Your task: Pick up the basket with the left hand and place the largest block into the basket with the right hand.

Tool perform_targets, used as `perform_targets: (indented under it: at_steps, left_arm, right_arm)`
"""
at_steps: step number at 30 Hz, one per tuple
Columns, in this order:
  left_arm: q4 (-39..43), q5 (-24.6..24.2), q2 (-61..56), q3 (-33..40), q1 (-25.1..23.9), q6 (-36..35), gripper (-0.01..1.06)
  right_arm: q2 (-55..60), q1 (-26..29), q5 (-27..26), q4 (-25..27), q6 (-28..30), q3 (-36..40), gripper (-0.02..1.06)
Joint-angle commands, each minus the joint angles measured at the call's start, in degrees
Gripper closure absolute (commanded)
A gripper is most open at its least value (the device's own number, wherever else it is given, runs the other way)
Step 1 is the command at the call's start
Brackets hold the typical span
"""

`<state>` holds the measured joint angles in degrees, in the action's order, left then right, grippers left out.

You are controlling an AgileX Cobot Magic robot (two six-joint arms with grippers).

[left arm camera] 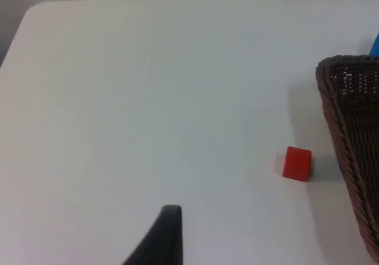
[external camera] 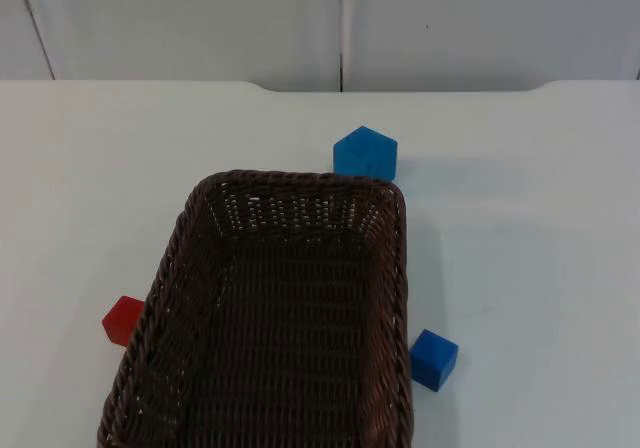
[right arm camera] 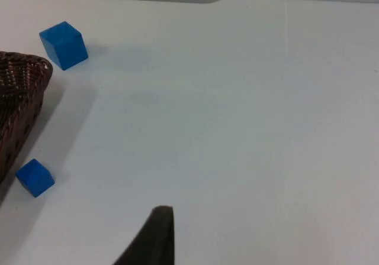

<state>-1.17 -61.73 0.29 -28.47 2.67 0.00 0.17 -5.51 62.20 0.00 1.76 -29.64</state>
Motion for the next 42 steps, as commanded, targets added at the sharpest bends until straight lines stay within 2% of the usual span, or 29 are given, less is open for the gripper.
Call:
perform_targets:
  at_steps: [1,10,24,33,37,42]
  left_arm:
    - [-1.2,0.3,0.5,-0.3,-0.1,0.0,0.00]
    - [-2.8,0.8,8.1,-4.6,-0.1,0.0,0.00]
    - [-6.1,1.2,14.7,-4.9,-0.1,0.6,0.00]
    - [-11.0,5.7,22.6,-4.9,-0.1,4.7,0.00]
    - [-13.8,9.3,29.9,-4.9,-0.1,8.9,0.00]
    - [-15.9,11.7,37.1,-4.9,-0.1,10.7,0.00]
  right_arm:
    - [-0.2,0.4,-0.4,0.0,0.2,0.1,0.00]
    - [-0.2,0.4,-0.4,0.0,0.2,0.1,0.00]
    - [-0.2,0.4,-0.4,0.0,0.2,0.1,0.00]
    - [-0.2,0.4,-0.4,0.0,0.2,0.1,0.00]
    - [-0.2,0.4,-0.4,0.0,0.2,0.1,0.00]
    - [-0.2,0.4,-0.4,0.0,0.2,0.1,0.00]
